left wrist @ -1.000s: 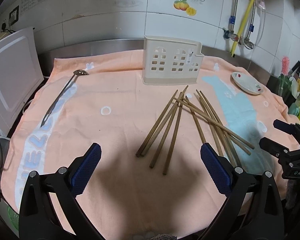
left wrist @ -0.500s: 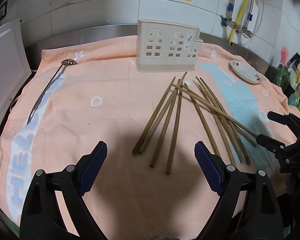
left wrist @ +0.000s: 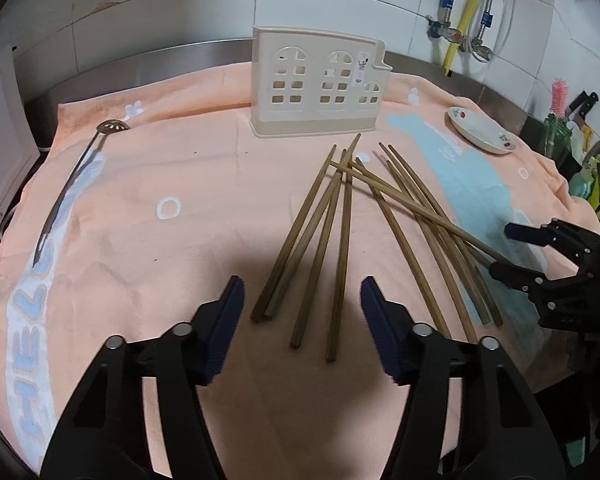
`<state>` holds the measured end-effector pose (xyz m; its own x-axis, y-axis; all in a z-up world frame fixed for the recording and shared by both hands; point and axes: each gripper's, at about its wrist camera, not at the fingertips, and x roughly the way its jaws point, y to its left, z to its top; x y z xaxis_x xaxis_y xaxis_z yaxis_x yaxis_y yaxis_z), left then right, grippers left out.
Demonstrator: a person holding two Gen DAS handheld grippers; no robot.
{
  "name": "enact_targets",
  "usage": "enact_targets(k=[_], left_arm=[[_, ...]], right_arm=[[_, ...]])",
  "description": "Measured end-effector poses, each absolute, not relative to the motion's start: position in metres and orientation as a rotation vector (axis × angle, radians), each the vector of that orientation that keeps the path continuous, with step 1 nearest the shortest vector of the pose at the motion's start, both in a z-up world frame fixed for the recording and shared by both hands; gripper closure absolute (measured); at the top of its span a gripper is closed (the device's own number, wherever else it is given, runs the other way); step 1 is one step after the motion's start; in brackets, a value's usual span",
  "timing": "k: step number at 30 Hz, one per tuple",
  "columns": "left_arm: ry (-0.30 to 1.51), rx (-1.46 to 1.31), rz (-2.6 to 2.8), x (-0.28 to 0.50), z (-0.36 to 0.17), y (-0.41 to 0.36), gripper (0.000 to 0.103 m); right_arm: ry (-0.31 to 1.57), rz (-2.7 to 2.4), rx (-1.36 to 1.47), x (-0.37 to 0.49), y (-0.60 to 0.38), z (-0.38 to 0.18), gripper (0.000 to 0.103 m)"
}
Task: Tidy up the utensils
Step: 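Lower the left tool onto a chopstick while the right tool lowers onto another chopstick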
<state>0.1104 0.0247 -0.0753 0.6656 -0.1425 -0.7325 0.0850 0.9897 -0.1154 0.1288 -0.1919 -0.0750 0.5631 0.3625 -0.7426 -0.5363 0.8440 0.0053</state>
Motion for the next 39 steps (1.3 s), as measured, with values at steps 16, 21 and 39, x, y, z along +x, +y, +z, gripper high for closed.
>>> enact_targets(k=[16,21,39], left_arm=[[0.880,-0.069,-0.152,0.139,-0.088,0.033,0.079],[0.886,-0.046,-0.174,0.148,-0.090,0.031,0.085],[0.875,-0.001,-0.249,0.152,-0.093,0.022,0.088]], right_arm=[[0.839,0.548,-0.210,0.133,-0.196,-0.081,0.062],[0.841,0.549,-0.203,0.135,-0.198,-0.083,0.067],[0.854,0.540,-0.191,0.138,-0.204,-0.088,0.075]])
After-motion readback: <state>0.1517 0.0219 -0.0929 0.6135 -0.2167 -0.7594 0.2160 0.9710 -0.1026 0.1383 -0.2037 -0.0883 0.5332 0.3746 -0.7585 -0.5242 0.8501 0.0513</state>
